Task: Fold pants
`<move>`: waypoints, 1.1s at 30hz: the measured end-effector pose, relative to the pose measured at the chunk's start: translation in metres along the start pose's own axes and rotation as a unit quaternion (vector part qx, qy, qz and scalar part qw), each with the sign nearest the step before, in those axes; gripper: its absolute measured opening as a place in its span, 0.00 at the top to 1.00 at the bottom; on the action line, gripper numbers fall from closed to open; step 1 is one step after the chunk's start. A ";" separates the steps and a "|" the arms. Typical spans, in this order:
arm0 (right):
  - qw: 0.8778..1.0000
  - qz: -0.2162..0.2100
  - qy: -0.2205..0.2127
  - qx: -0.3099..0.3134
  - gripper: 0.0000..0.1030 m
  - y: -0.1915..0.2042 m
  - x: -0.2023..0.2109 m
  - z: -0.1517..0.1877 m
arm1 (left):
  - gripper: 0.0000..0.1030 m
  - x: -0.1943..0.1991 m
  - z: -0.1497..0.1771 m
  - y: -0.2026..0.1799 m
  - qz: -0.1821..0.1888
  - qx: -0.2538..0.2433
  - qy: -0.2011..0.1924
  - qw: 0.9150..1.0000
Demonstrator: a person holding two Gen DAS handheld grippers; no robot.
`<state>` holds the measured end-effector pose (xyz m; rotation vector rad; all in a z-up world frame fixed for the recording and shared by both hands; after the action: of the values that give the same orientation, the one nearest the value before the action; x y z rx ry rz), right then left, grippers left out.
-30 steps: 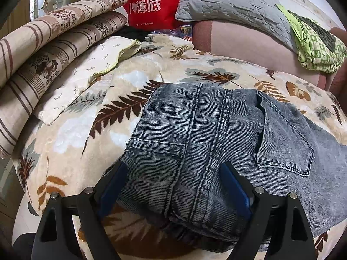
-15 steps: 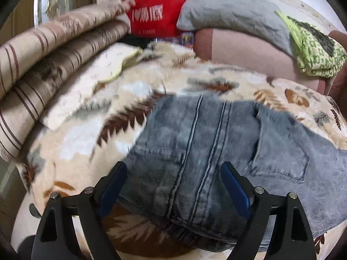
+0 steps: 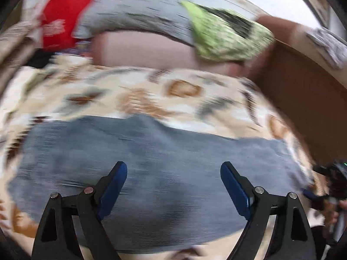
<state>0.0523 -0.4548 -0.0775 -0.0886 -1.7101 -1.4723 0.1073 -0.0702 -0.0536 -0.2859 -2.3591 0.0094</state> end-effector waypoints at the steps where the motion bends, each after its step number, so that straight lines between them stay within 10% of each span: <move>1: 1.000 0.004 -0.002 0.003 0.19 -0.001 0.000 -0.002 | 0.14 -0.008 -0.003 -0.019 0.014 -0.009 0.006 1.000; 5: 0.999 0.022 -0.003 0.026 0.26 0.000 -0.006 -0.009 | 0.14 -0.037 -0.013 -0.075 0.041 -0.039 0.025 0.998; 9: 0.998 0.046 -0.008 0.042 0.53 -0.004 -0.015 -0.015 | 0.14 -0.076 -0.006 -0.120 0.046 -0.076 0.072 0.993; 13: 0.997 0.045 -0.009 0.062 0.46 -0.002 -0.017 -0.014 | 0.14 -0.114 0.031 -0.138 0.017 -0.158 0.157 0.975; 20: 0.998 0.030 -0.002 0.049 0.35 0.000 -0.012 -0.006 | 0.13 -0.076 0.006 -0.128 -0.001 -0.147 0.070 0.987; 23: 0.997 0.050 0.000 0.065 0.33 0.001 -0.019 -0.004 | 0.12 -0.104 0.035 -0.127 -0.009 -0.175 0.151 0.973; 27: 0.993 0.086 0.009 0.086 0.81 0.003 -0.028 -0.003 | 0.06 -0.109 0.036 -0.127 -0.018 -0.181 0.135 0.974; 33: 0.977 0.118 -0.027 0.176 0.84 0.054 -0.020 0.012 | 0.08 -0.107 0.031 -0.118 0.029 -0.156 0.144 0.977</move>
<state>0.0886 -0.4193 -0.0472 -0.1373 -1.9080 -0.9880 0.1363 -0.2050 -0.1392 -0.4756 -2.0569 -0.3550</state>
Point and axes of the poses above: each gripper's, at about its wrist camera, not at the fingertips, and x roughly against the way its jaws point, y to its left, z to its underside, the point moved 9 cm from there along -x, roughly the way its jaws point, and after that the axes turned 10 degrees about -x, right-handed, at the moved point
